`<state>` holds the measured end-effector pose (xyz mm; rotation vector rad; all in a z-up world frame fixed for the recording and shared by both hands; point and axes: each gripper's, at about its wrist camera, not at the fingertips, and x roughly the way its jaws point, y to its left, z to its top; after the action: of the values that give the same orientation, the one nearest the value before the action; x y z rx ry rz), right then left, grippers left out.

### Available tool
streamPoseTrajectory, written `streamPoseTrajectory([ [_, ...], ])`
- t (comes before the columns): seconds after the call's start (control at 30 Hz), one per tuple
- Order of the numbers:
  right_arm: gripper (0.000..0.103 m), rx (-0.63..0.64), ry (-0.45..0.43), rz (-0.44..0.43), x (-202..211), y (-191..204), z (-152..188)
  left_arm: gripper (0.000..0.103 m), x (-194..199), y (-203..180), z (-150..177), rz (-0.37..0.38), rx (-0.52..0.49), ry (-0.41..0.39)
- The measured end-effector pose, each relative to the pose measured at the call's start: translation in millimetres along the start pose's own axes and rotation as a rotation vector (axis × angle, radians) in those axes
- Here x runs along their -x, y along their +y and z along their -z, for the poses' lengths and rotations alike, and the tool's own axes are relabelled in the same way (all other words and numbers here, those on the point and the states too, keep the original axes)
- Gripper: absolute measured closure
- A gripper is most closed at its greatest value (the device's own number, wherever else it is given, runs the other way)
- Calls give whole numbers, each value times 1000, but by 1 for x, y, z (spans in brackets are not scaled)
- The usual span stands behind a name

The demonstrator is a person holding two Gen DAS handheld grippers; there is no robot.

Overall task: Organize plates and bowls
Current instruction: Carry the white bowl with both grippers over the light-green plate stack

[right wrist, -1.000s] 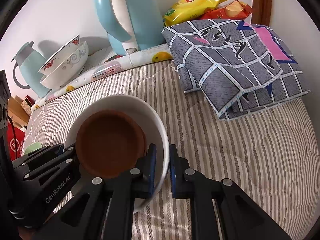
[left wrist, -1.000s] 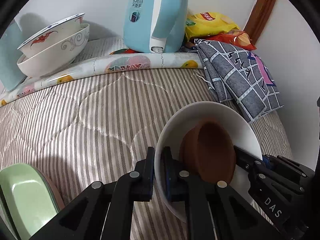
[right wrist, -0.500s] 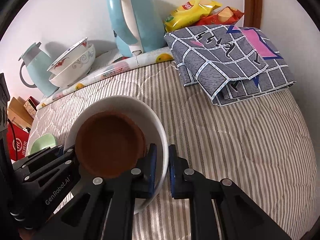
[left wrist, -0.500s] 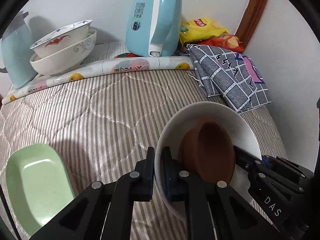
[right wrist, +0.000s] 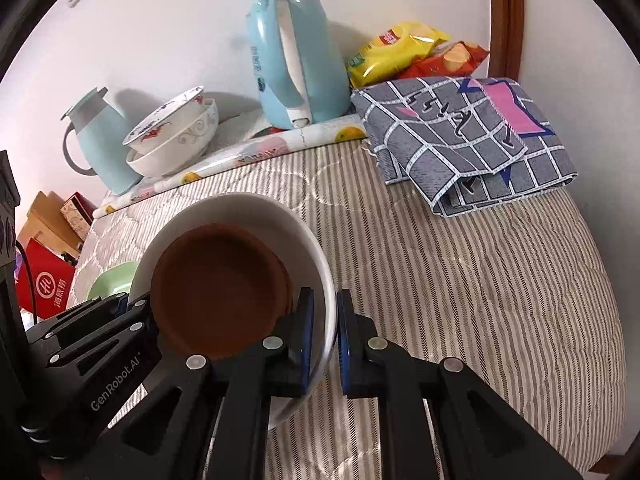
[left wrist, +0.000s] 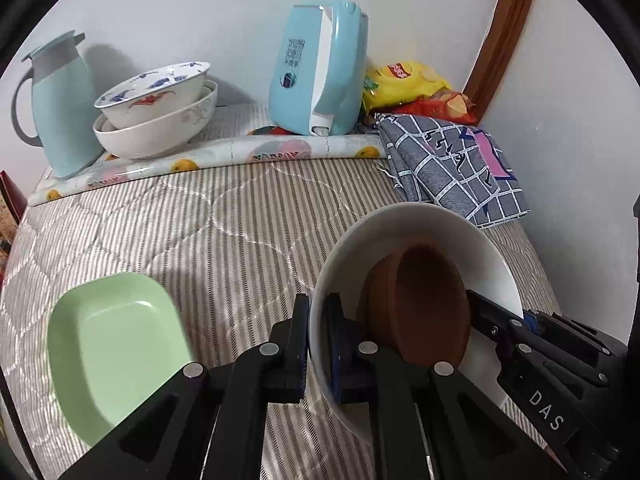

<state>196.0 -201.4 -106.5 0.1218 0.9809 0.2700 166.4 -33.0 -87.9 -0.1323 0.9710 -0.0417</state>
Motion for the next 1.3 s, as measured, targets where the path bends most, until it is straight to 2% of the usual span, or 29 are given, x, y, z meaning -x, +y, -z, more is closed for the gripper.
streamPoseTrajectory([
  [0.5,93,8,-17,-16,20,30,15,94,28,24,13,-9,21,-20],
  [1.3,93,61,-29,-41,19,85,20,94,49,76,19,-36,65,-39],
])
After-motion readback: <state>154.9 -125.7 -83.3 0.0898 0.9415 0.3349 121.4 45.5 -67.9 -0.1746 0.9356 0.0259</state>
